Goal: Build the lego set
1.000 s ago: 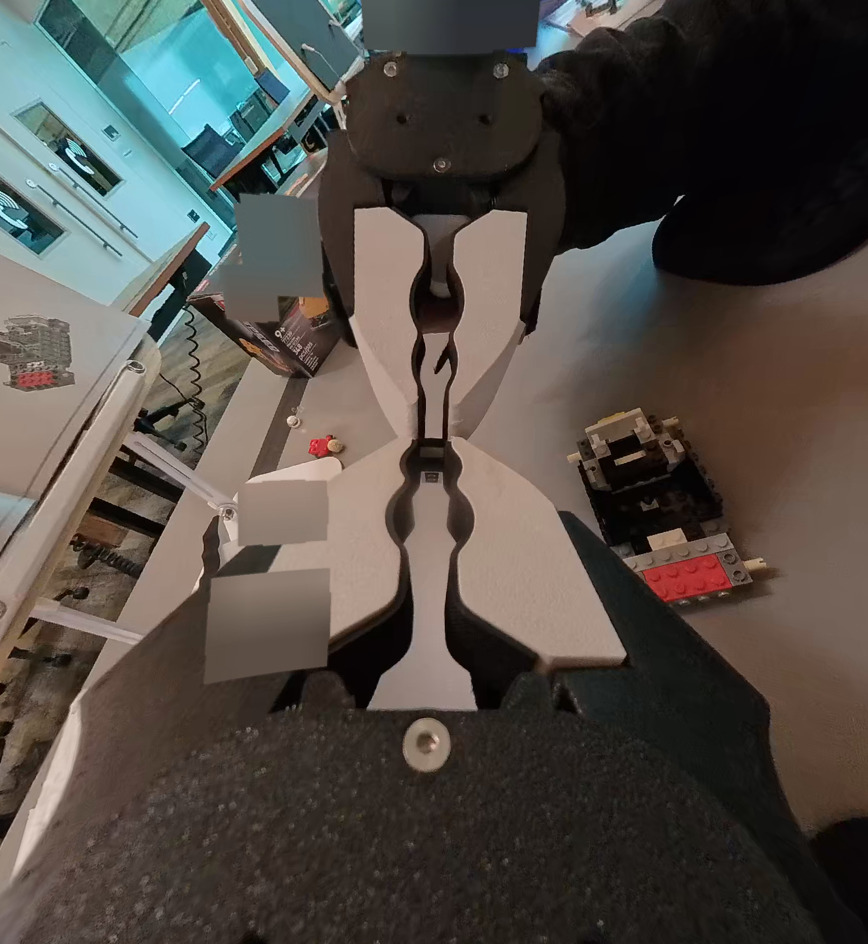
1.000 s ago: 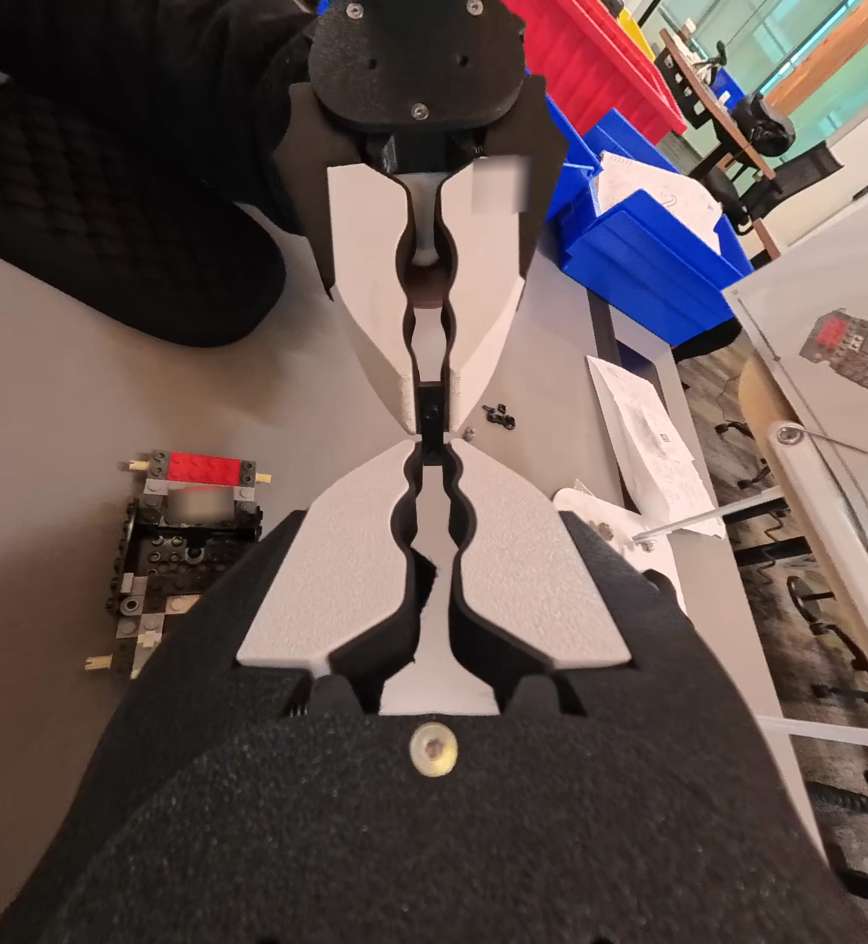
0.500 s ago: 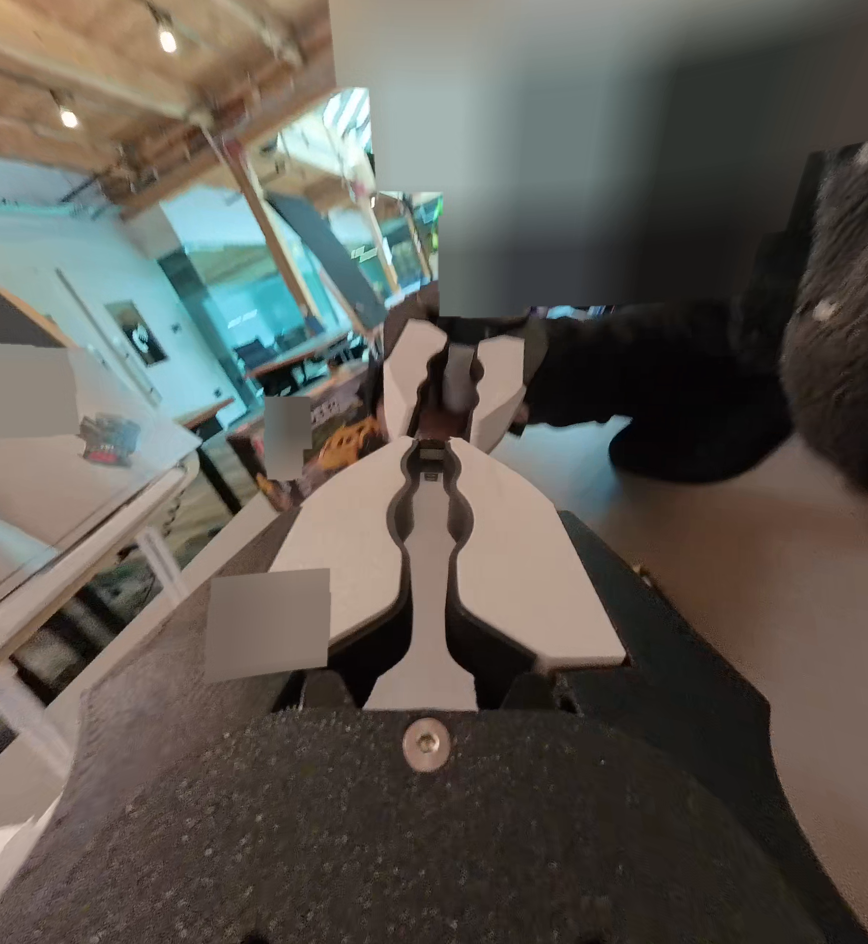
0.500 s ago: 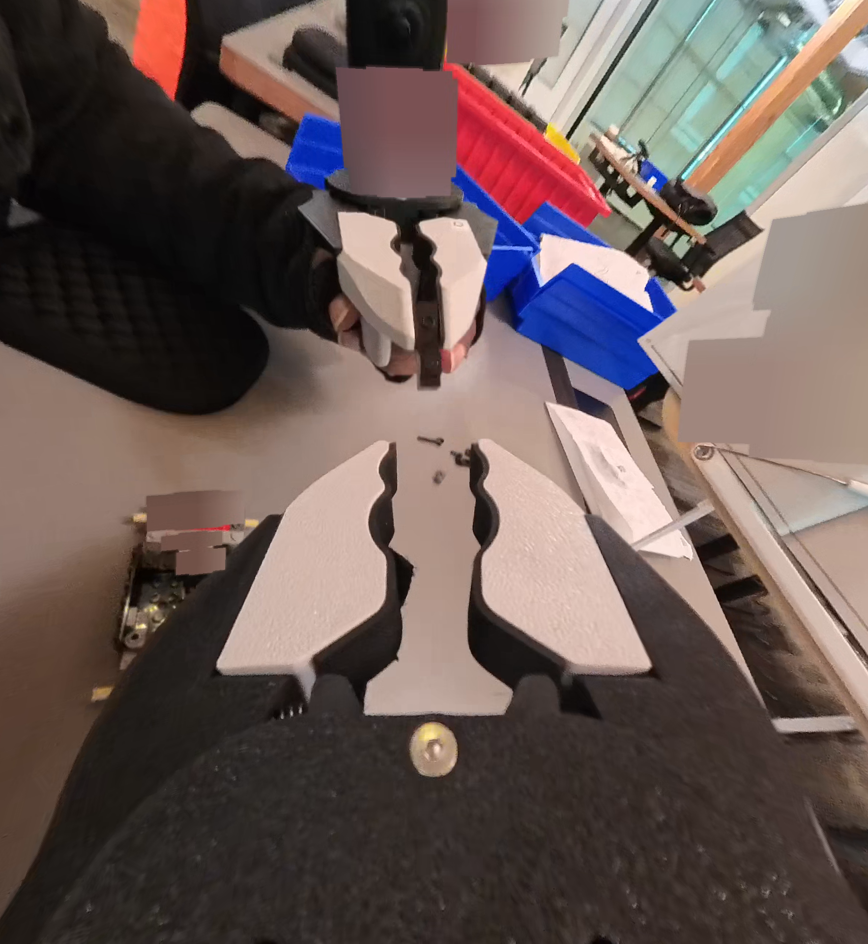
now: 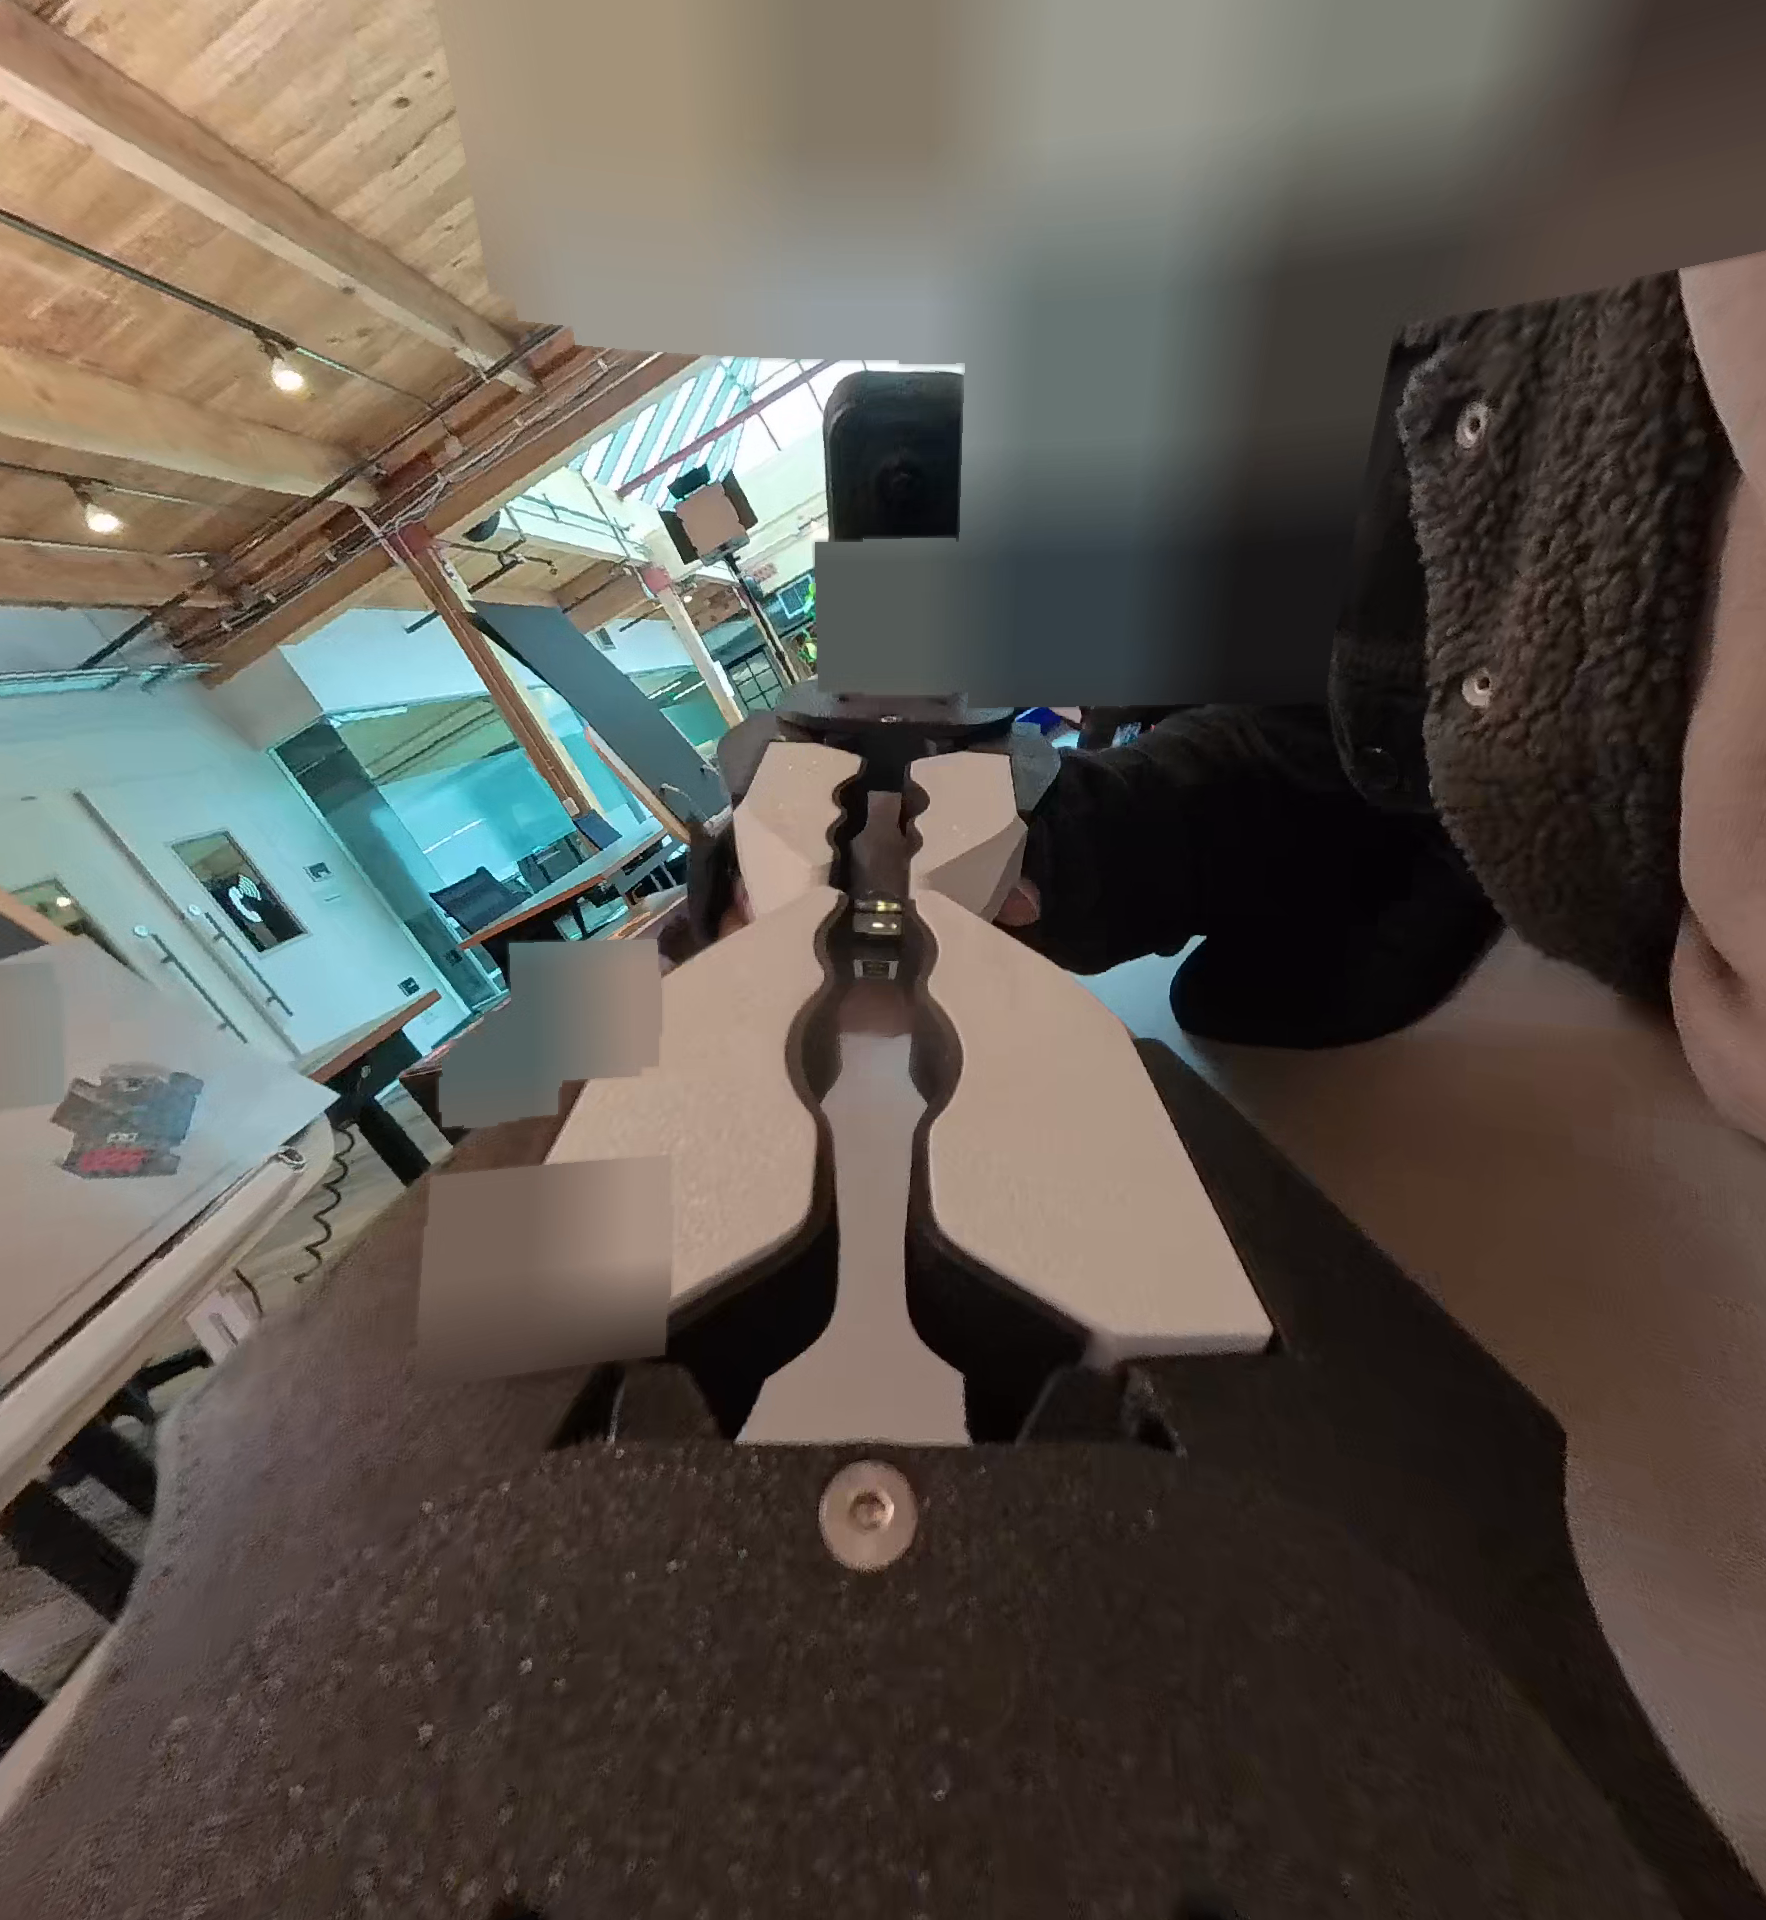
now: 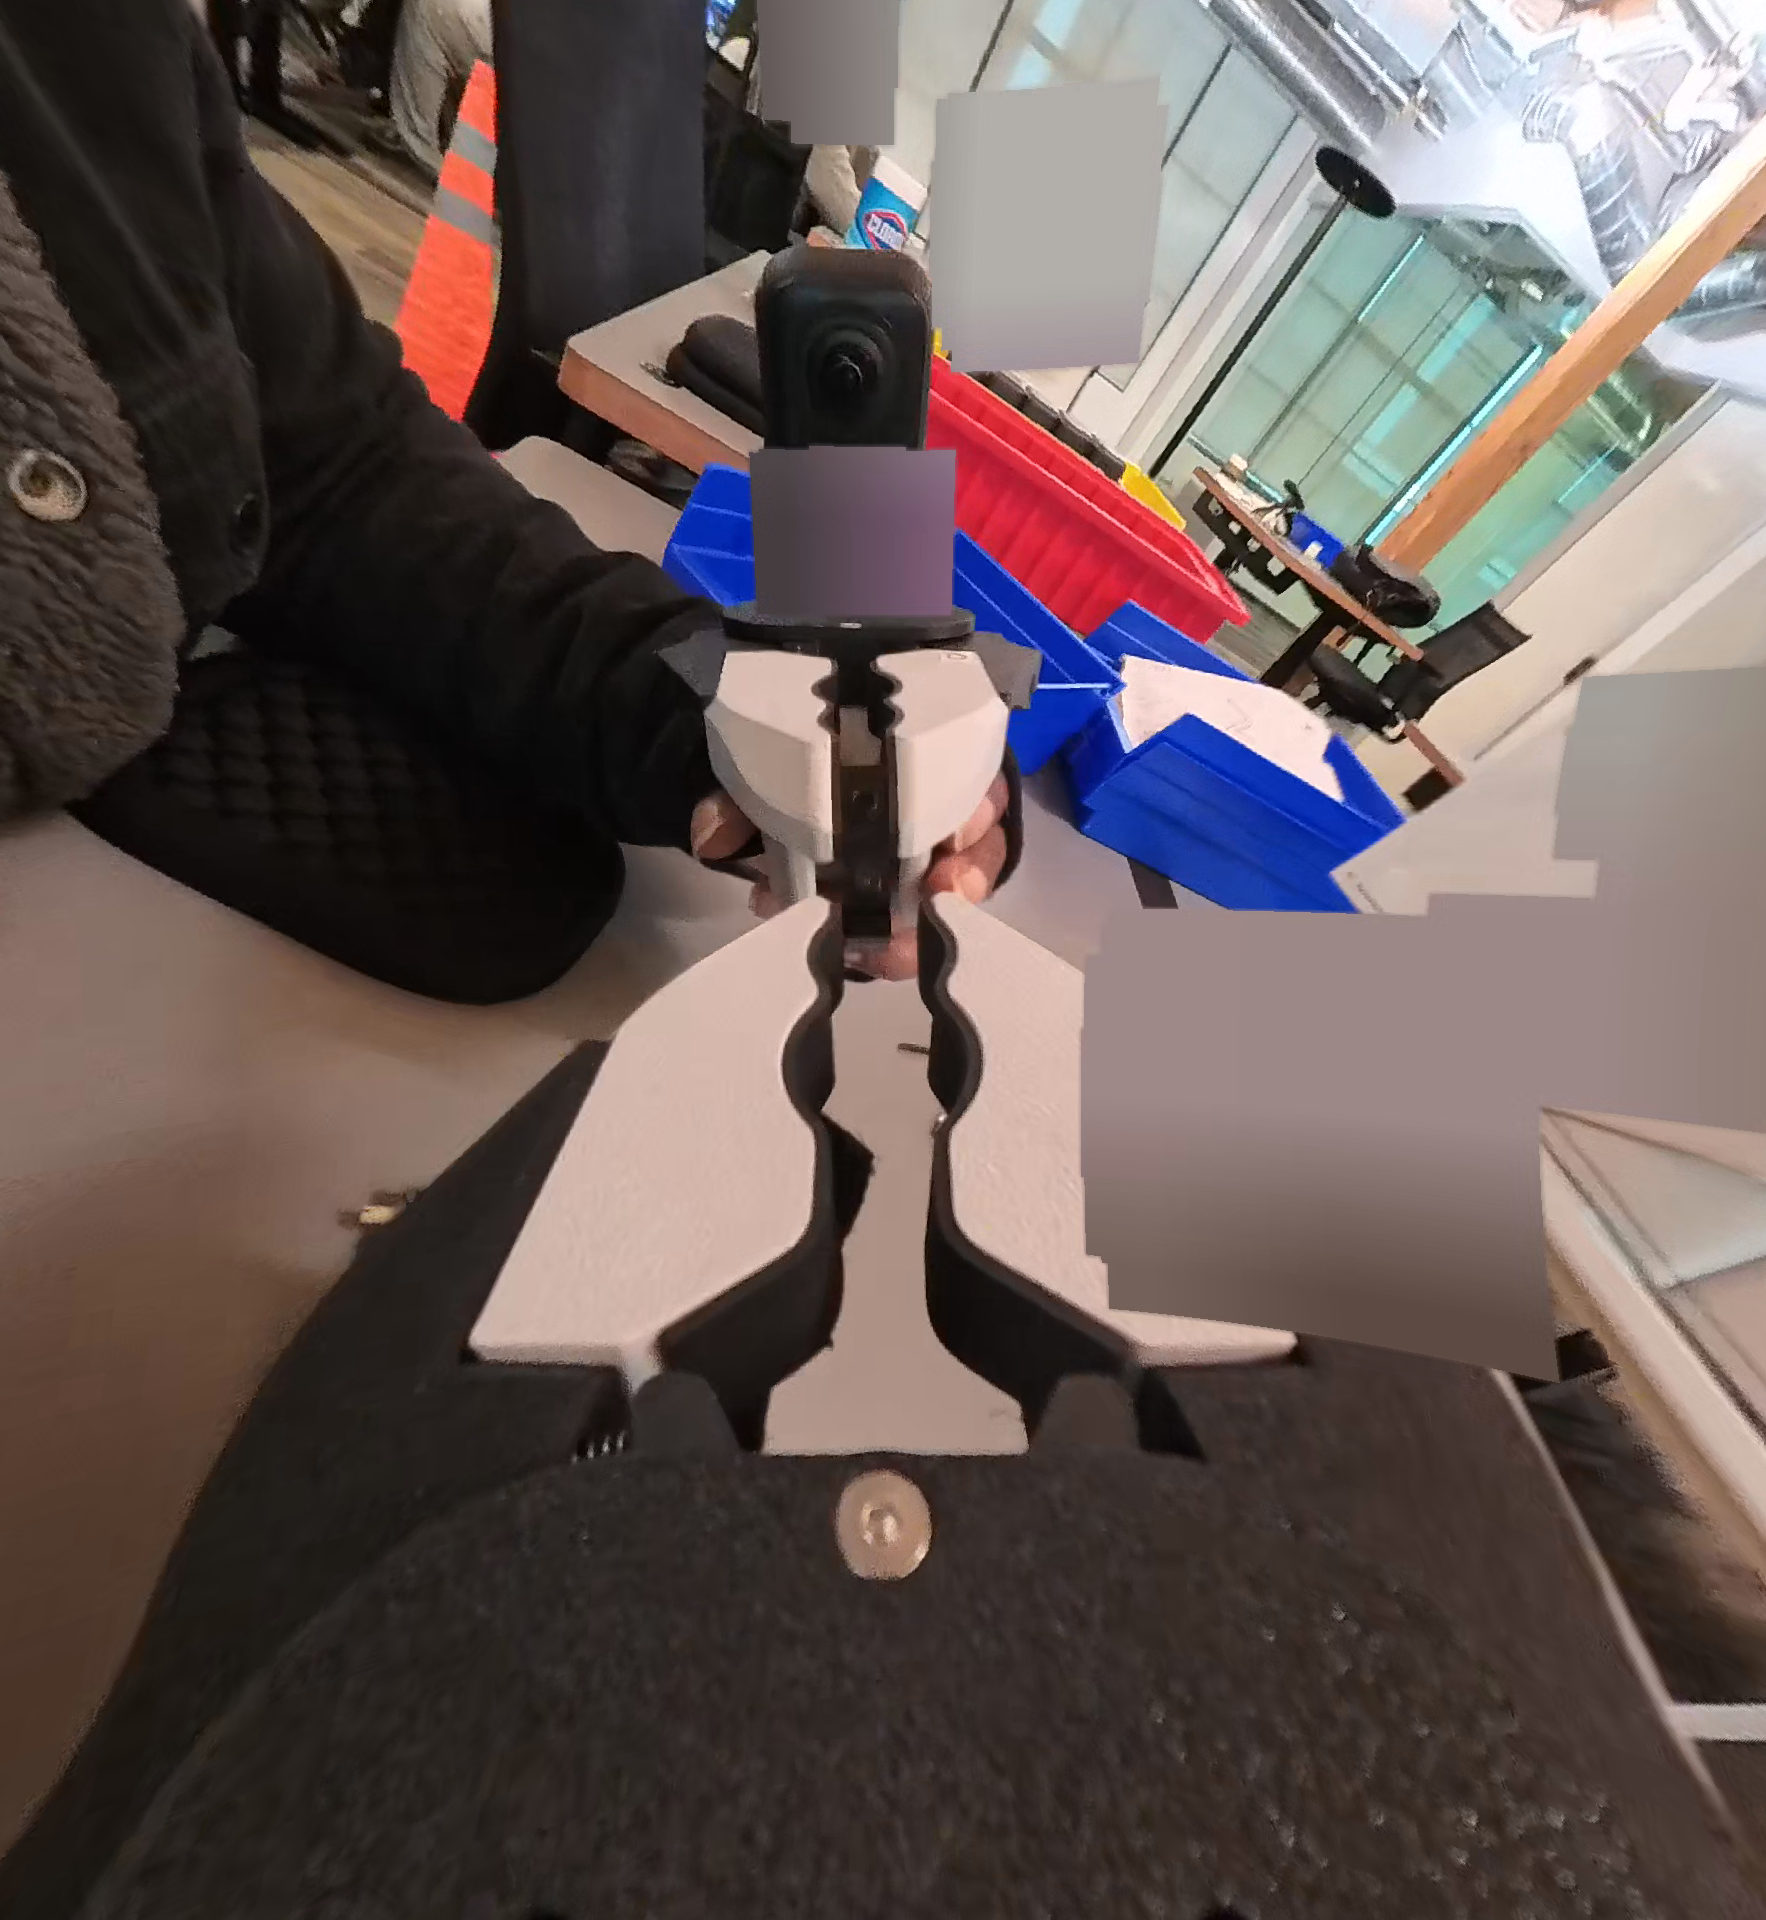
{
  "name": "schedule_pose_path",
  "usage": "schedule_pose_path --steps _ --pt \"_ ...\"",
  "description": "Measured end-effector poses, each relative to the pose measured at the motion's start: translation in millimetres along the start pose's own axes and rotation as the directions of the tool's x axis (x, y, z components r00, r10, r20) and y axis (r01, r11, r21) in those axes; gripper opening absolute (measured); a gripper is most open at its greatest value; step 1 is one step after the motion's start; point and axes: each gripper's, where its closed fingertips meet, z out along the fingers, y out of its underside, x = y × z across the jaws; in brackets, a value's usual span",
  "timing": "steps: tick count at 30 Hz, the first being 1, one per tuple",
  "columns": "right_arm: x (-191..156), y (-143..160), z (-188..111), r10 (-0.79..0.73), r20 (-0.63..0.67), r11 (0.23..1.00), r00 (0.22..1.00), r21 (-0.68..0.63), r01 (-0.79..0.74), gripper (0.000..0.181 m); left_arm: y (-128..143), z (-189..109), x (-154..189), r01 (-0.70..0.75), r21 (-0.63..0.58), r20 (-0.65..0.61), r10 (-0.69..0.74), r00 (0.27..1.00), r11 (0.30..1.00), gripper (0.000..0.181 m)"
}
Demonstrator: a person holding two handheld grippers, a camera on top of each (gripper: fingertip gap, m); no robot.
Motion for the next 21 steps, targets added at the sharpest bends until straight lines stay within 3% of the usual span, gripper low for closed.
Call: schedule_pose_path --steps 1,11,14,16,21 --pt "-3 -1 0 -0.040 0.003 0.999 0.999 -0.004 0.040 0.008 0 1 1 -0.018 -0.007 -0.002 0.018 1.000 1.000 0.008" --pt "-1 12 -4 -0.245 -0.027 0.966 0.969 -0.097 0.241 0.008 13 2 2 -0.086 -0.155 -0.027 0.083 0.996 0.984 0.026" --pt "-4 25 -3 -0.202 0.016 0.968 0.979 -0.148 0.203 0.008 22 2 4 -0.125 -0.239 -0.049 0.117 0.992 0.963 0.008" --pt "-5 35 -2 -0.140 0.047 0.969 0.989 -0.199 0.147 0.008 34 -1 3 -0.150 -0.340 -0.048 0.142 0.989 0.928 0.008" --pt "-21 53 6 0.008 0.126 0.955 0.992 -0.296 0.029 0.008 54 -11 14 0.005 -0.478 0.026 0.009 1.000 0.878 0.008"
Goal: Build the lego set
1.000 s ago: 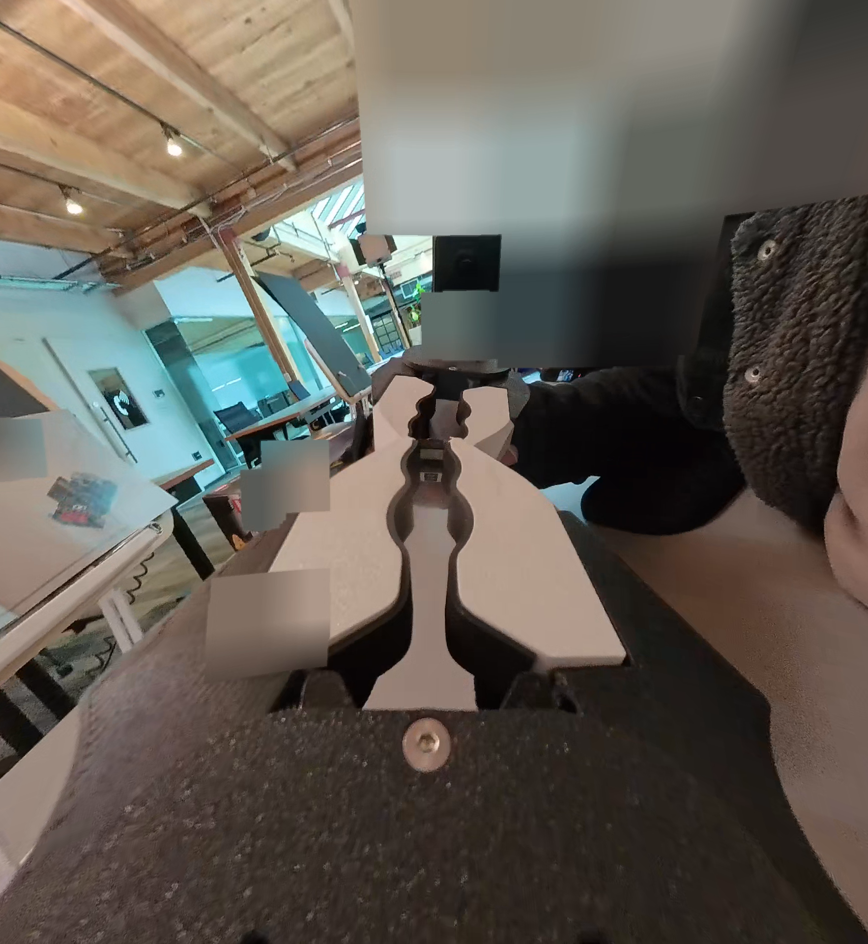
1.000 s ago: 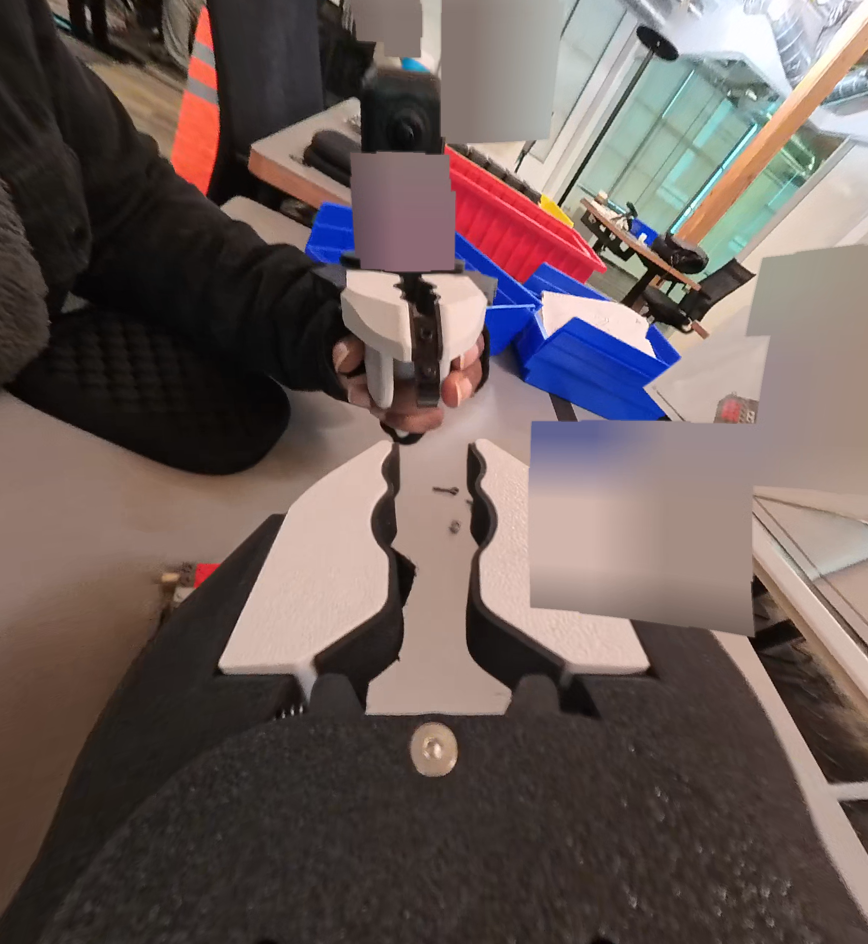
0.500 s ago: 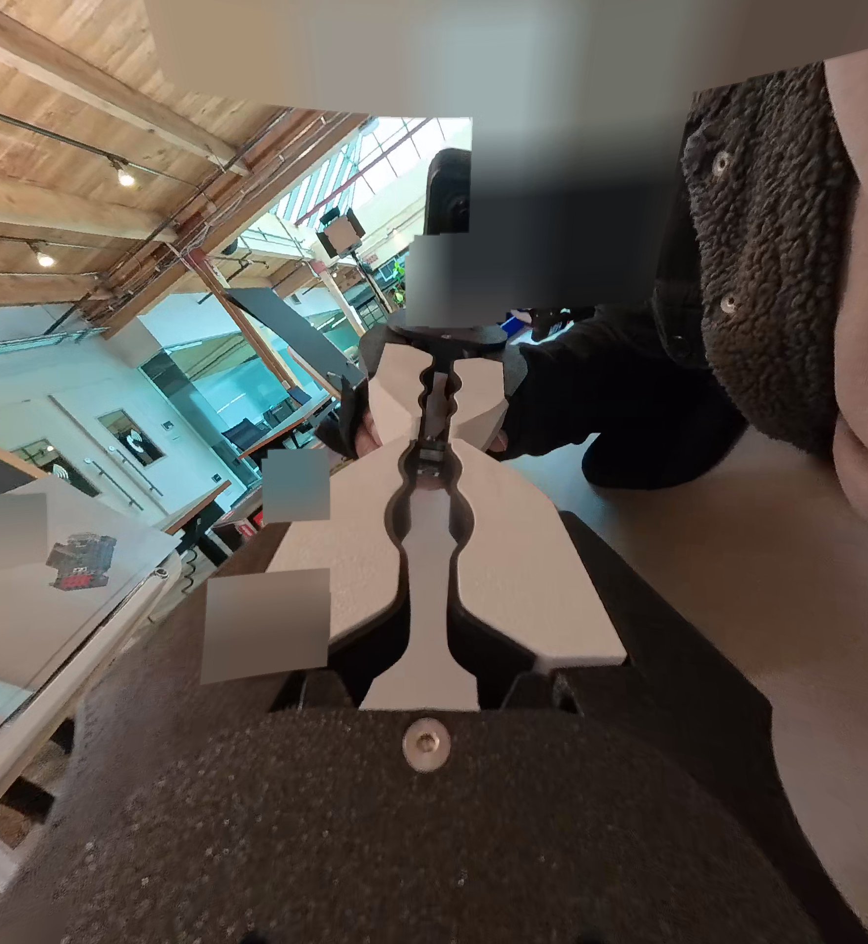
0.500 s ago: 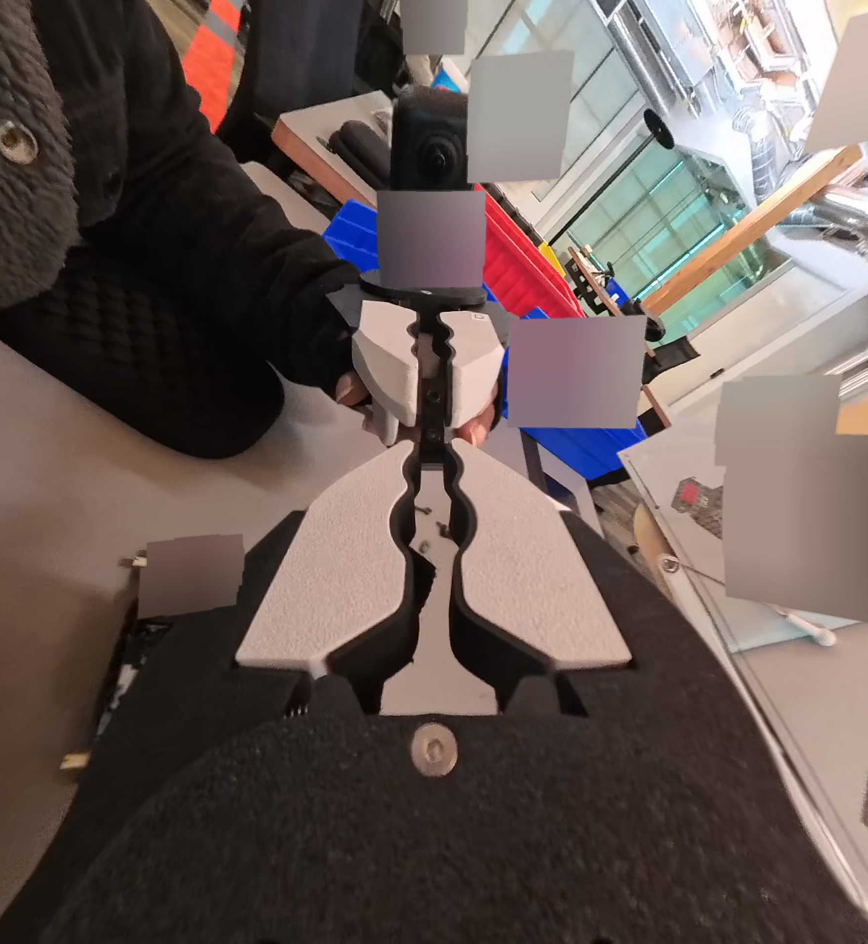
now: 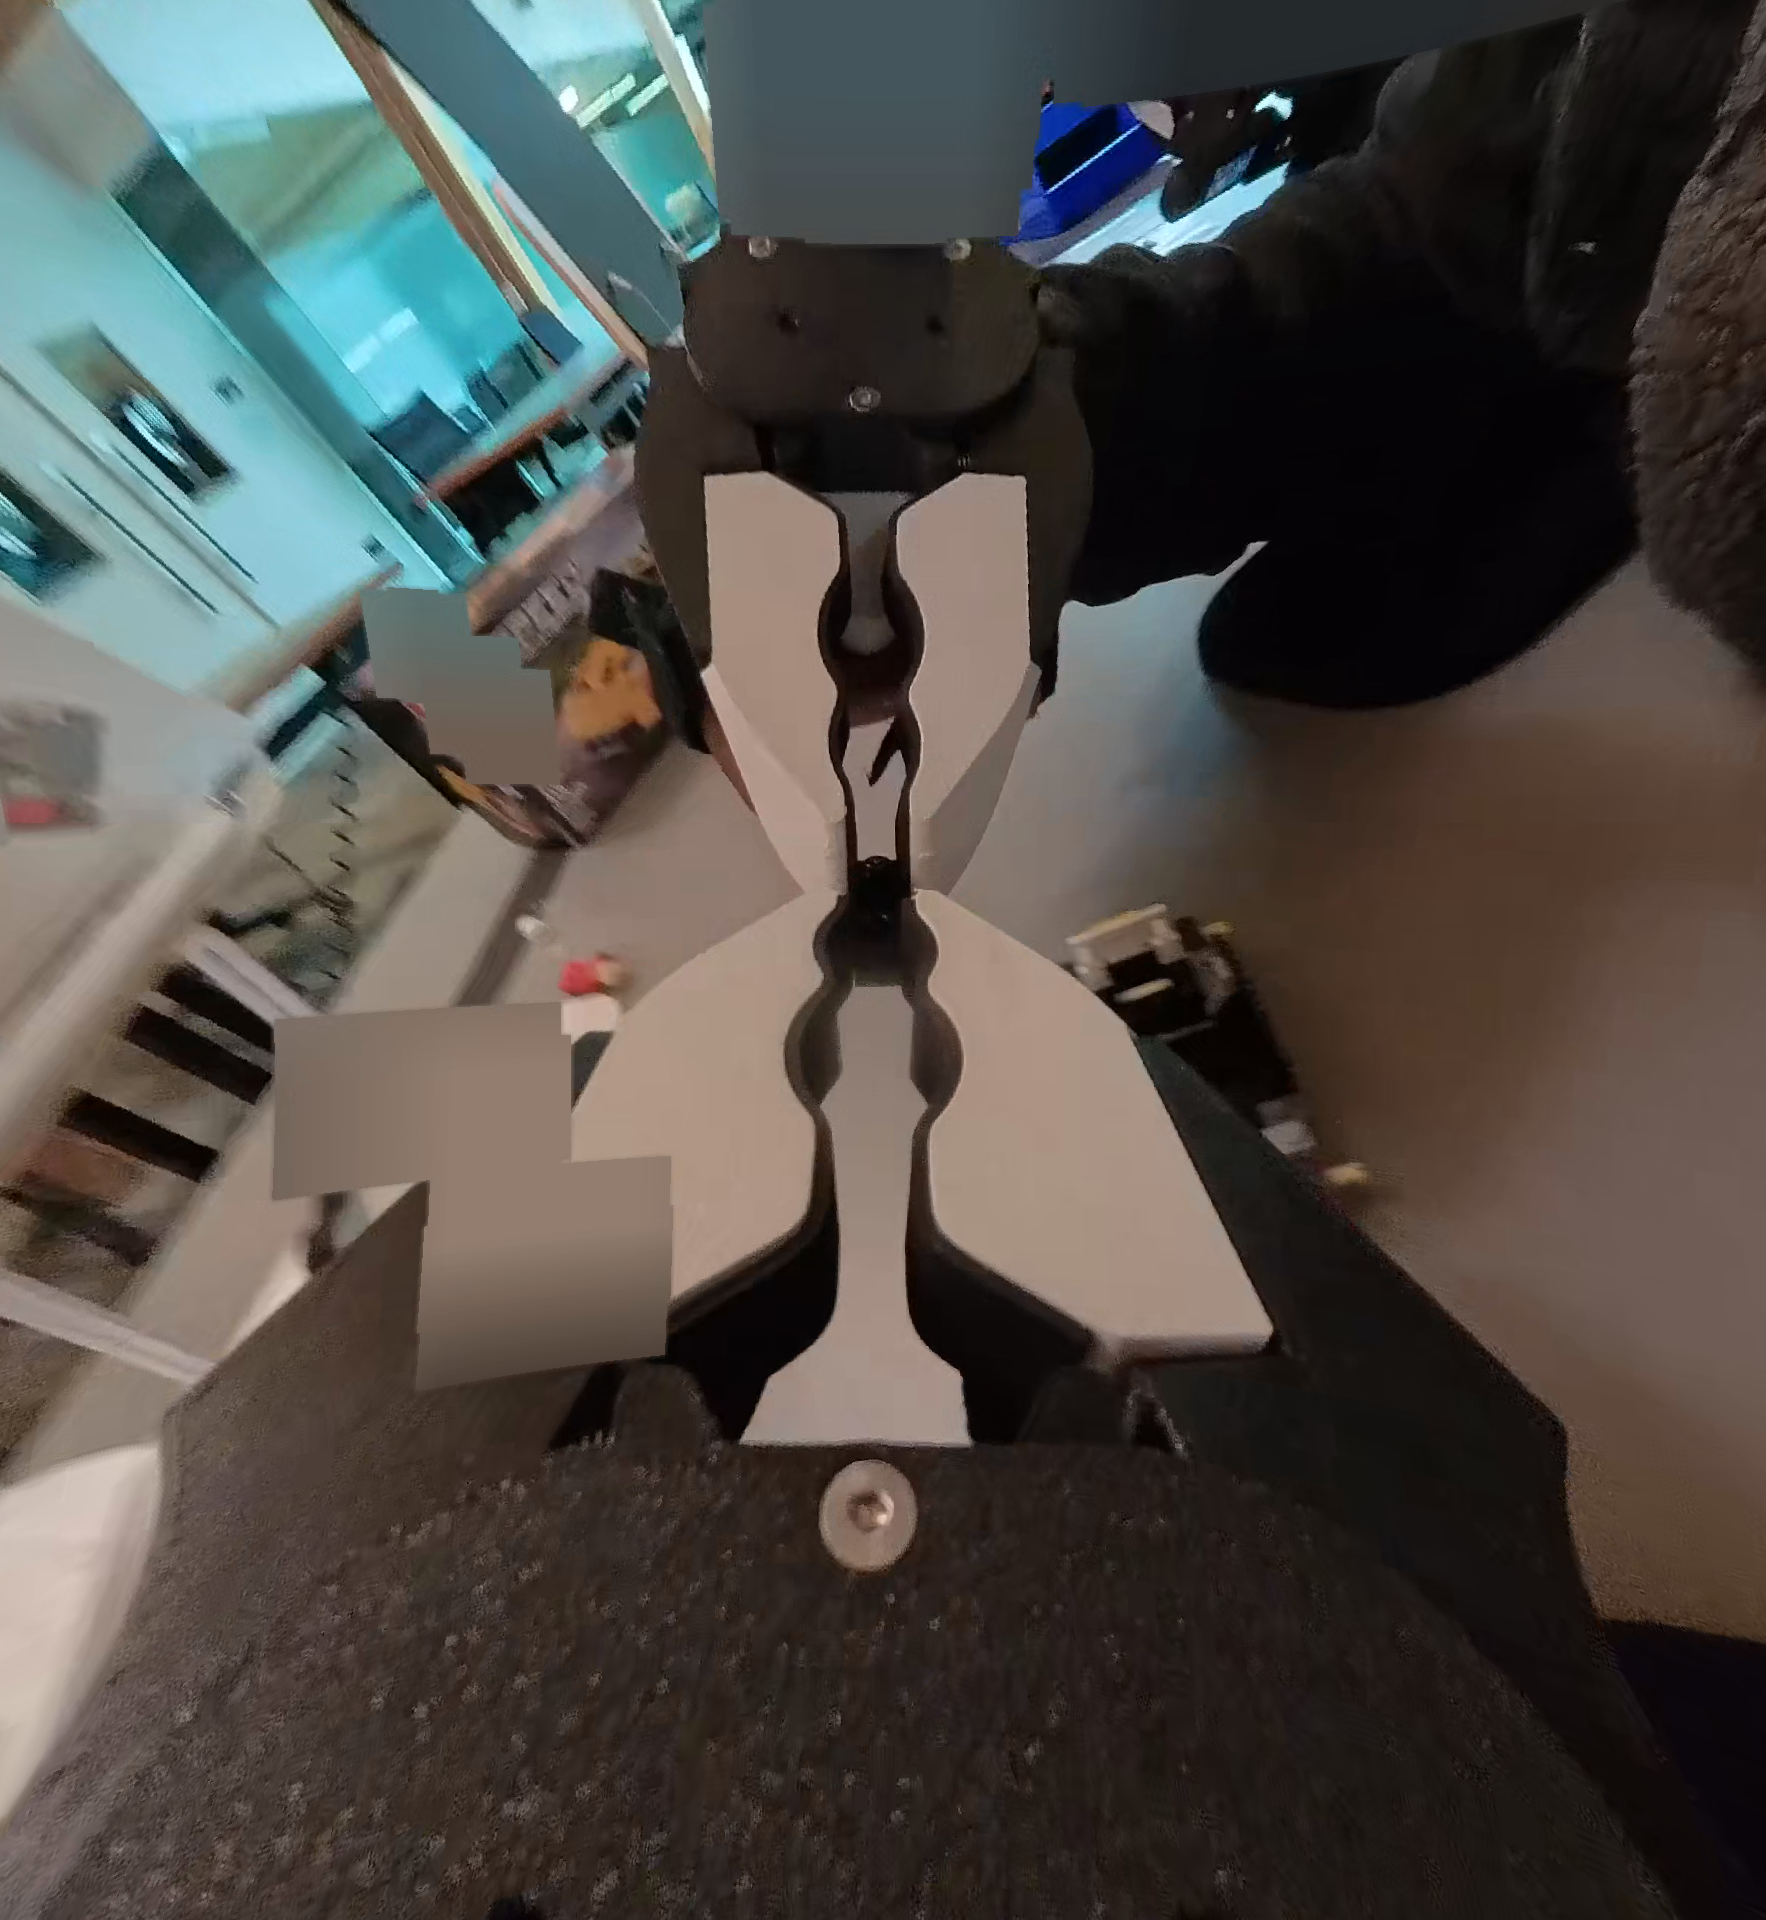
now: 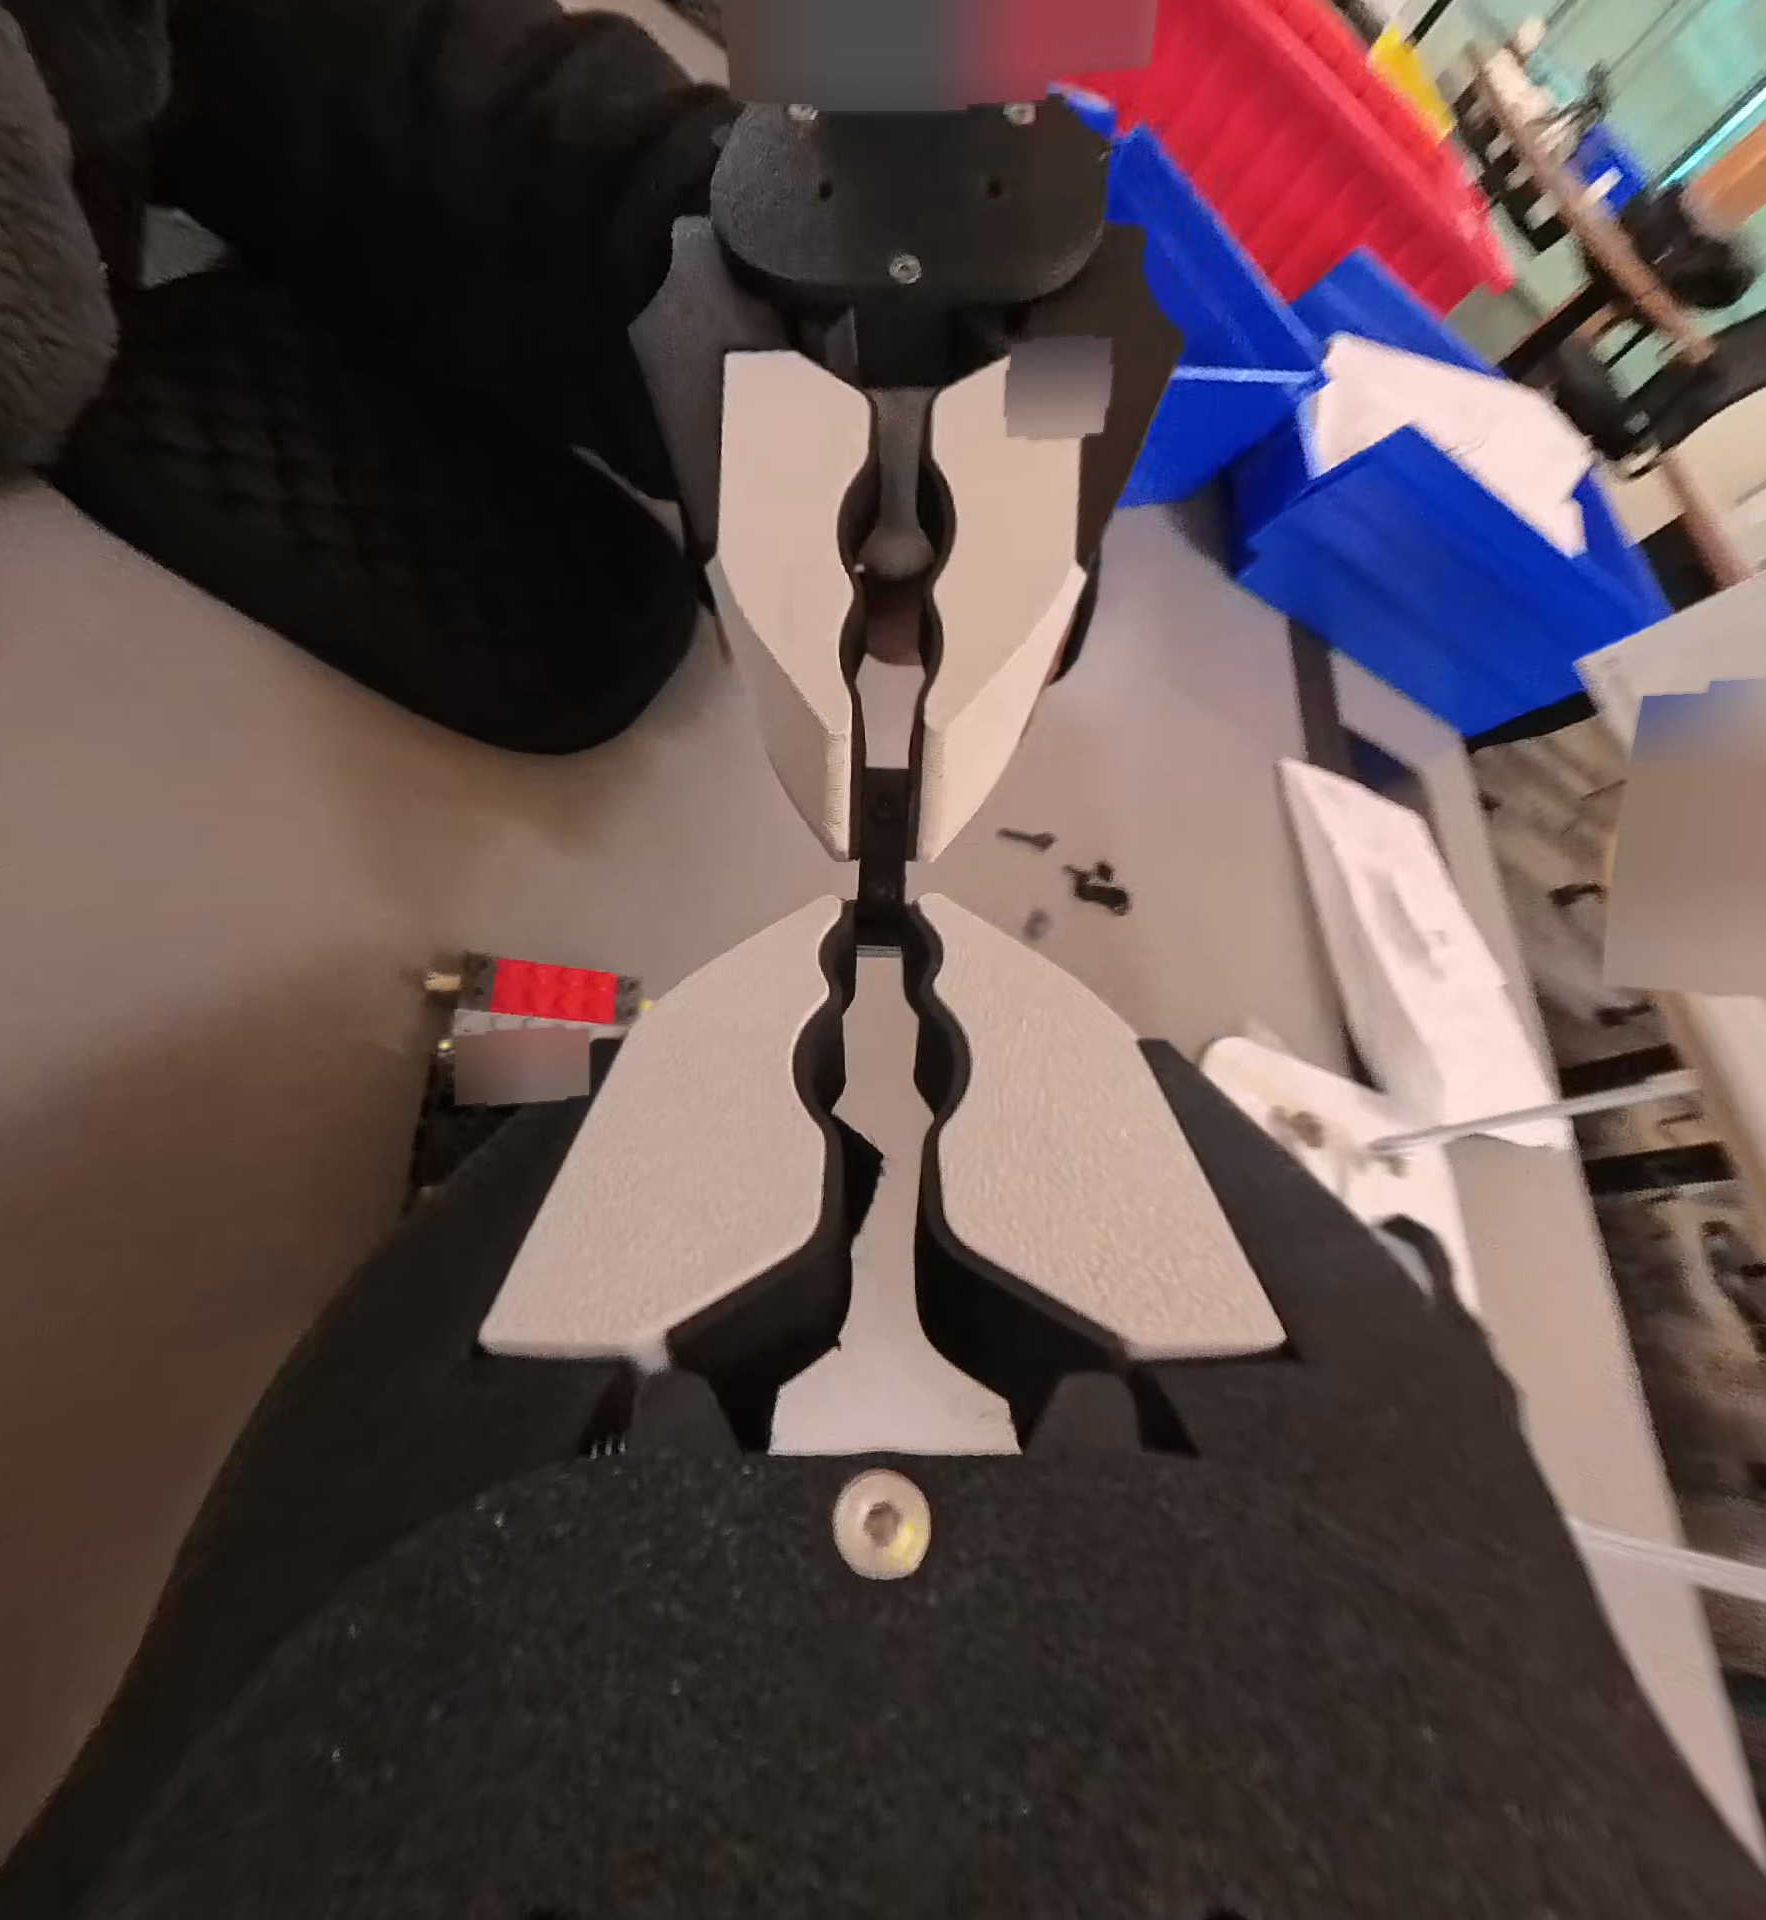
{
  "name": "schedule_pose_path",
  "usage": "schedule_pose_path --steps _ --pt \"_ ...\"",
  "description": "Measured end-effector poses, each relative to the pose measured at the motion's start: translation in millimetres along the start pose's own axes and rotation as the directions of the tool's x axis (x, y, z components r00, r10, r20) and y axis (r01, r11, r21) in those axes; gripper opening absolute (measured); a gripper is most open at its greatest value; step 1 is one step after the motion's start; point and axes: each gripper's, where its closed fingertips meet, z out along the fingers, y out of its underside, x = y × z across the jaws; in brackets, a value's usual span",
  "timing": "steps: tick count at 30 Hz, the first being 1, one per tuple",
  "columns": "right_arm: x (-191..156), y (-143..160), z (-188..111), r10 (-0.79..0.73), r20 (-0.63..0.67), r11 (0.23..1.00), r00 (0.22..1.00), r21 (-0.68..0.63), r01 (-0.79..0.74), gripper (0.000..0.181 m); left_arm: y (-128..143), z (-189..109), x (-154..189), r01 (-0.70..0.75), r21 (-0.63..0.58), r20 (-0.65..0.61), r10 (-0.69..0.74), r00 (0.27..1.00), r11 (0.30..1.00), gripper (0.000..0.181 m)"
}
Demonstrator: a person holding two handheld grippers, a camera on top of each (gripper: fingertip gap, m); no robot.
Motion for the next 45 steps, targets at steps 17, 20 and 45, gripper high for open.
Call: schedule_pose_path --steps 17,20,45 --pt "-48 57 4 0.305 -0.004 0.905 0.952 -0.312 -0.291 0.031 67 17 52 0.248 -0.299 -0.121 -0.295 0.948 0.921 0.008" --pt "-60 67 -22 0.379 0.028 0.863 0.925 -0.371 -0.343 0.053 73 13 43 0.281 -0.293 -0.073 -0.315 0.946 0.914 0.008" --pt "-20 141 14 0.089 0.482 0.800 0.872 -0.556 0.225 0.074 83 10 23 0.399 -0.199 -0.021 -0.411 0.911 0.895 0.008"
